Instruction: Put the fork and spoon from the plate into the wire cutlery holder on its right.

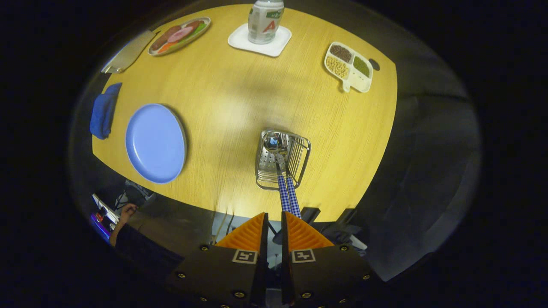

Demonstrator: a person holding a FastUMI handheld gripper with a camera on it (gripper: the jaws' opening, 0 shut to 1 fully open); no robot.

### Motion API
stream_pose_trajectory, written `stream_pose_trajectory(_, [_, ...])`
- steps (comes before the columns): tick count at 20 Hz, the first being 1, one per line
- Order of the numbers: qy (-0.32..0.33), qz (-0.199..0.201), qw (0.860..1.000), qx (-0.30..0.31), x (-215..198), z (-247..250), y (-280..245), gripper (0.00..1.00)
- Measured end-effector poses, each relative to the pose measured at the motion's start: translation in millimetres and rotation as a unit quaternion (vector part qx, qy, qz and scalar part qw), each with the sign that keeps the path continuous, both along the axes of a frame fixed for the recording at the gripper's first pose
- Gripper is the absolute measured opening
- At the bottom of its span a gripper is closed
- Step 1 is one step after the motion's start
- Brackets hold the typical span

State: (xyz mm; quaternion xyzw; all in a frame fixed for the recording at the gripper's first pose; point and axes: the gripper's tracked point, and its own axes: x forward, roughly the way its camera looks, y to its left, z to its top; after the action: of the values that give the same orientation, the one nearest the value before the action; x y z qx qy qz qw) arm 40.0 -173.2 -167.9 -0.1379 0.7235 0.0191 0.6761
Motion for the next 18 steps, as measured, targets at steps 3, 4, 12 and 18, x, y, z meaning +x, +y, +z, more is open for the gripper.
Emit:
stream_pose_trajectory(3, [-0.167,-0.029,0.984,0.062,16.8,12.3,36.7,0.15])
stream_pose_trajectory(4, [-0.212,-0.03,0.974,0.078,17.7,17.7,46.9,0.14])
stream_pose_trajectory(12, [-0.403,-0.046,0.907,0.112,-16.3,30.7,104.8,0.15])
stream_pose_trajectory(18, [-0.597,-0.019,0.795,0.102,-29.4,100.0,134.7,0.15])
